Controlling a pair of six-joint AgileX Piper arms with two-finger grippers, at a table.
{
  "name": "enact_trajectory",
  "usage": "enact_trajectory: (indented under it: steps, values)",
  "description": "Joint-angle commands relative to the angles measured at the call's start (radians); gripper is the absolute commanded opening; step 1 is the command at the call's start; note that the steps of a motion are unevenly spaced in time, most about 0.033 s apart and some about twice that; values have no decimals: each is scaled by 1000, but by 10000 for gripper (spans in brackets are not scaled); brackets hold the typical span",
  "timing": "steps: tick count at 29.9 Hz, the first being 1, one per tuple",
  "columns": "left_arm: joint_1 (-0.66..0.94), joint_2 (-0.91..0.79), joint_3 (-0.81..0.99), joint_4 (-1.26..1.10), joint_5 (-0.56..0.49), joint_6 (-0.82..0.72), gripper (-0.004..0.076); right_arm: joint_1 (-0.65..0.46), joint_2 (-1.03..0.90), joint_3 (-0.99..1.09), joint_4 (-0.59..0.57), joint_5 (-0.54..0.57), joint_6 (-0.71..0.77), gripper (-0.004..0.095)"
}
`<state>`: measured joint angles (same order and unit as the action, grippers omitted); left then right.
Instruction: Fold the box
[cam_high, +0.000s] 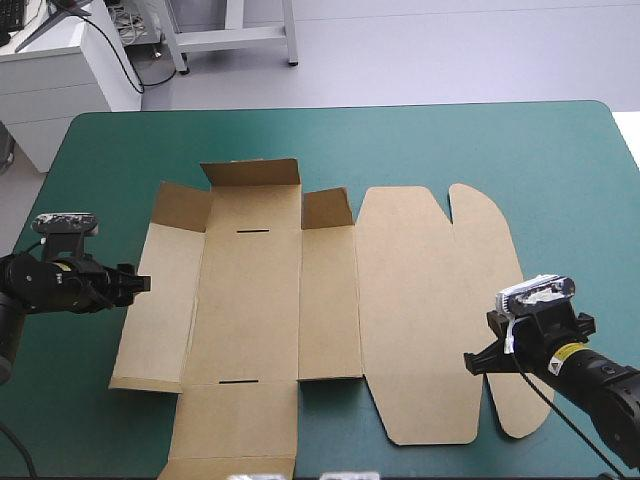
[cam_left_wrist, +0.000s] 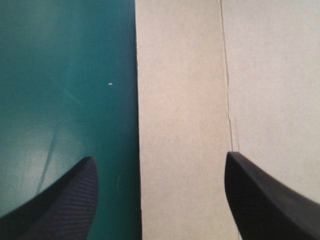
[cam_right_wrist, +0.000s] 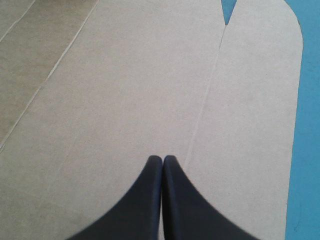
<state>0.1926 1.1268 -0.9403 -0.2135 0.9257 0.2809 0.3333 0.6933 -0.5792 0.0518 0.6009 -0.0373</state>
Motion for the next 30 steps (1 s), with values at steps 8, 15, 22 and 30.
enact_trajectory:
  steps: [8,15,22,30]
  values:
    - [139,218,-15,-231,70,223,497,-6,-14,-24,49,27,-12,-19]
    - [156,316,-15,-183,115,239,497,-6,-141,3,49,75,-25,-19]
    - [207,331,-15,-280,221,282,497,-6,-305,64,55,82,-29,-19]
    - [207,331,-8,-374,331,307,497,-6,-418,81,57,99,-48,-19]
